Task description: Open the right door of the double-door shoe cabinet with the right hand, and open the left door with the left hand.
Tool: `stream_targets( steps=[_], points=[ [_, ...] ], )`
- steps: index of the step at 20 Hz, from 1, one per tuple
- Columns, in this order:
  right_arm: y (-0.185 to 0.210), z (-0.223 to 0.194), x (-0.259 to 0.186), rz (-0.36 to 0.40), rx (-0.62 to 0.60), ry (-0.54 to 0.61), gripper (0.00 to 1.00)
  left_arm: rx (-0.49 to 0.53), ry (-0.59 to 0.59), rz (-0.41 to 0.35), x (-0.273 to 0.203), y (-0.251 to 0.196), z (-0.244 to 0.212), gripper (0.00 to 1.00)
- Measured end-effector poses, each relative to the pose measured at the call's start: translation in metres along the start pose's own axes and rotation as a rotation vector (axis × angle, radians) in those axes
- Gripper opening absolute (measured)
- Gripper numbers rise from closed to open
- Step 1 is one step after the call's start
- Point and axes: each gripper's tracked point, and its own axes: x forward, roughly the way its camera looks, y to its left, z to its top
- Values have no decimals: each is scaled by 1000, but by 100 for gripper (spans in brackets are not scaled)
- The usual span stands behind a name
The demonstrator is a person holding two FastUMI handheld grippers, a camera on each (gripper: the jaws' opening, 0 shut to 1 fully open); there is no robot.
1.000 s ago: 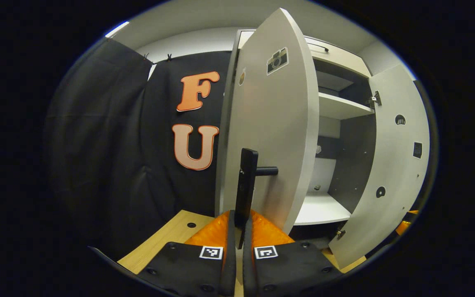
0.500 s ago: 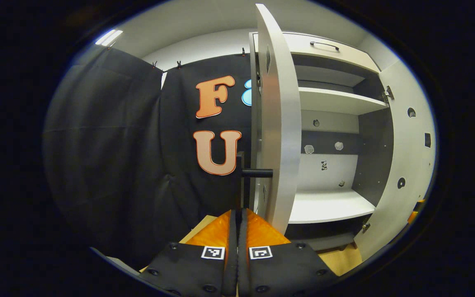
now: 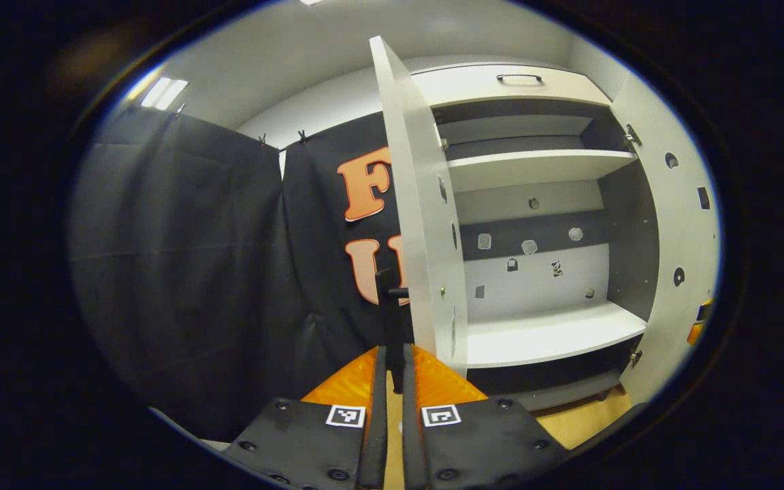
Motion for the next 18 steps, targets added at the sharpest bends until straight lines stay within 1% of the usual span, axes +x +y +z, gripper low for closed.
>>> stream_targets(
  steps=[1, 2, 4, 6, 7, 8, 9, 10, 11, 13, 15, 16, 17, 18],
  points=[
    [1, 2, 1, 3, -5, -2, 76, 30, -26, 7, -1, 1, 6, 19],
    [0, 5, -2, 6, -10, -9, 76, 39, -50, -2, -4, -3, 13, 35],
    [2, 14, -2, 1, -23, -35, 76, 53, -122, -18, -11, -12, 31, 62],
    [1, 20, -2, -8, -34, -48, 76, 44, -184, -45, -17, -23, 45, 83],
    [0, 23, -4, -14, -39, -55, 76, 23, -199, -69, -19, -32, 50, 86],
    [-1, 29, -4, -22, -43, -67, 82, -4, -209, -92, -19, -40, 53, 85],
    [-2, 36, -6, -31, -47, -84, 76, -22, -212, -109, -19, -48, 54, 86],
    [-4, 42, -7, -40, -50, -103, 76, -33, -207, -122, -19, -55, 55, 84],
    [-4, 49, -11, -43, -55, -125, 76, -41, -205, -134, -21, -62, 56, 97],
    [-7, 64, -16, -57, -68, -168, 78, -49, -214, -157, -22, -74, 62, 96],
    [-10, 79, -23, -78, -86, -209, 82, -57, -228, -186, -23, -87, 68, 95],
    [-14, 87, -26, -92, -92, -231, 85, -68, -232, -201, -25, -96, 71, 100],
    [-18, 94, -30, -108, -95, -251, 86, -84, -234, -219, -25, -104, 74, 98],
    [-21, 101, -33, -123, -97, -271, 88, -102, -232, -236, -26, -110, 76, 97]
  ],
)
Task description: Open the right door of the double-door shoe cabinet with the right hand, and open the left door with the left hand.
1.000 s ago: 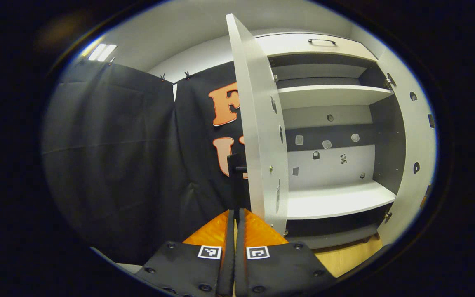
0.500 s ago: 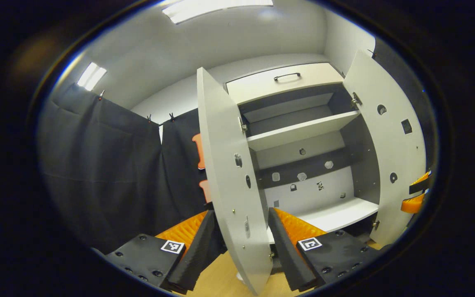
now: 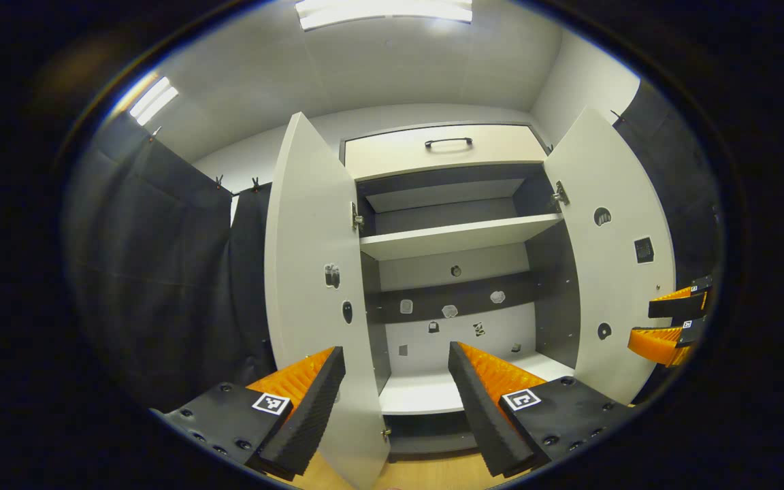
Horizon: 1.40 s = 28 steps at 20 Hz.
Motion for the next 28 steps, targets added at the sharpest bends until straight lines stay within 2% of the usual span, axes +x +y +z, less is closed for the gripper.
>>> stream_targets(
  steps=[6, 14, 18, 22, 23, 24, 28],
  points=[
    [-29, 27, -9, -63, -22, -79, 92, -69, -13, -40, 4, -27, 9, 97],
    [-43, 26, -24, -19, -37, -87, 94, -97, 19, -21, 0, -58, 4, 98],
    [-44, 31, -33, -6, -41, -129, 94, -78, 36, 1, -10, -65, -1, 97],
    [-42, 33, -36, -23, -29, -121, 94, -93, 41, 8, -9, -52, -2, 97],
    [-41, 35, -37, -29, -26, -128, 94, -93, 42, 5, -8, -49, -2, 100],
    [-37, 37, -37, -37, -27, -135, 94, -88, 40, 1, -8, -43, -1, 97],
    [-20, 39, -33, -47, -7, -108, 94, -49, 26, -24, -6, -23, 7, 97]
  ],
)
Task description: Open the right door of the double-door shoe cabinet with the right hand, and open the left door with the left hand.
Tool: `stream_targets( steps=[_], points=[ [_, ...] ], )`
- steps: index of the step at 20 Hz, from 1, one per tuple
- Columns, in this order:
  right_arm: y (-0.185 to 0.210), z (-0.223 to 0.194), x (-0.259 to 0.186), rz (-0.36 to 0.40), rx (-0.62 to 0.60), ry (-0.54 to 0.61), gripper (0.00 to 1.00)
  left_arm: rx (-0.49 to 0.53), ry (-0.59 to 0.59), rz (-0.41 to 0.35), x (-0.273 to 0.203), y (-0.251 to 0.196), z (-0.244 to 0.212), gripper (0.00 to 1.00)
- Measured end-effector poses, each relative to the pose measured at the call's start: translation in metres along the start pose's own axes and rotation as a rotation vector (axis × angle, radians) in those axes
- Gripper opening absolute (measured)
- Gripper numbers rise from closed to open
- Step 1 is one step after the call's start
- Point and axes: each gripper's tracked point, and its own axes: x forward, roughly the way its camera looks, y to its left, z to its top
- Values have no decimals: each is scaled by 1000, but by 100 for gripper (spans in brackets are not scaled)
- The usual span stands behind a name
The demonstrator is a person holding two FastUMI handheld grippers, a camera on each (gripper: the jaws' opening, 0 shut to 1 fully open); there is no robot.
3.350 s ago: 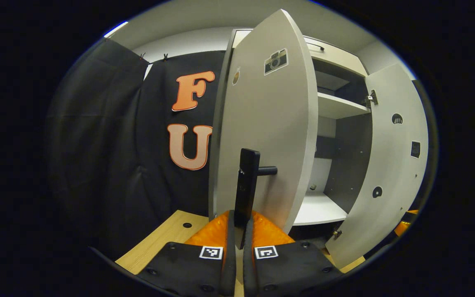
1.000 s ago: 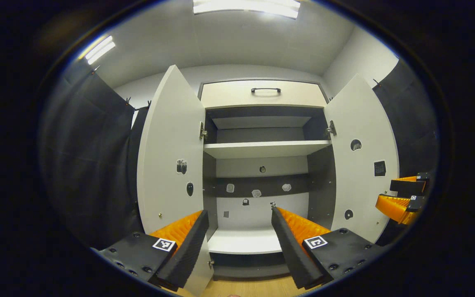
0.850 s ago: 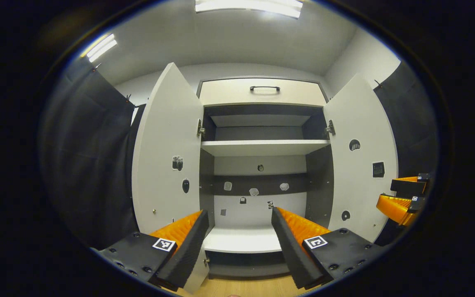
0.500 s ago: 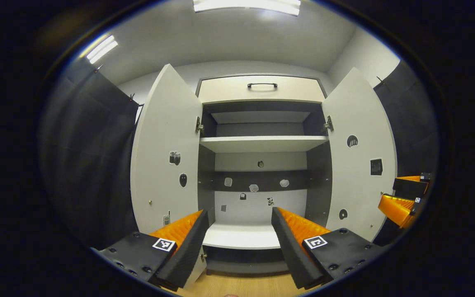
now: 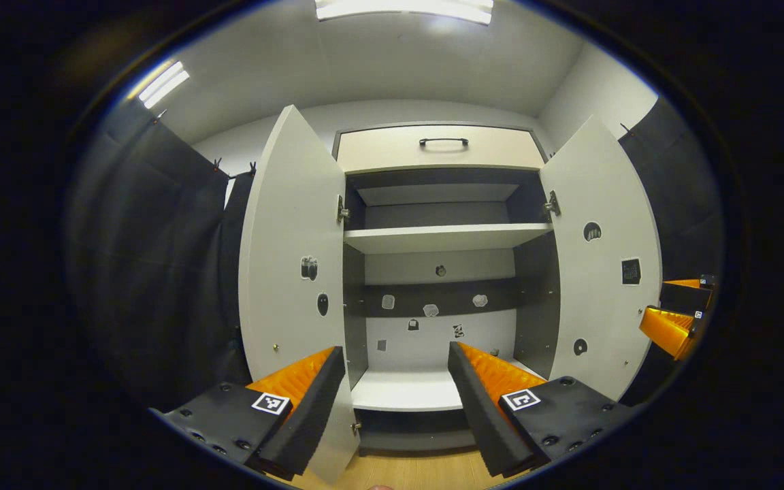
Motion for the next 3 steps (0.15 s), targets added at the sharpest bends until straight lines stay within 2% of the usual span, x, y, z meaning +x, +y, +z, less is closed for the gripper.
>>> stream_targets(
  steps=[3],
  points=[
    [6, 2, -2, -29, 21, -2, 94, 4, 17, -20, -3, 4, -9, 97]
  ],
)
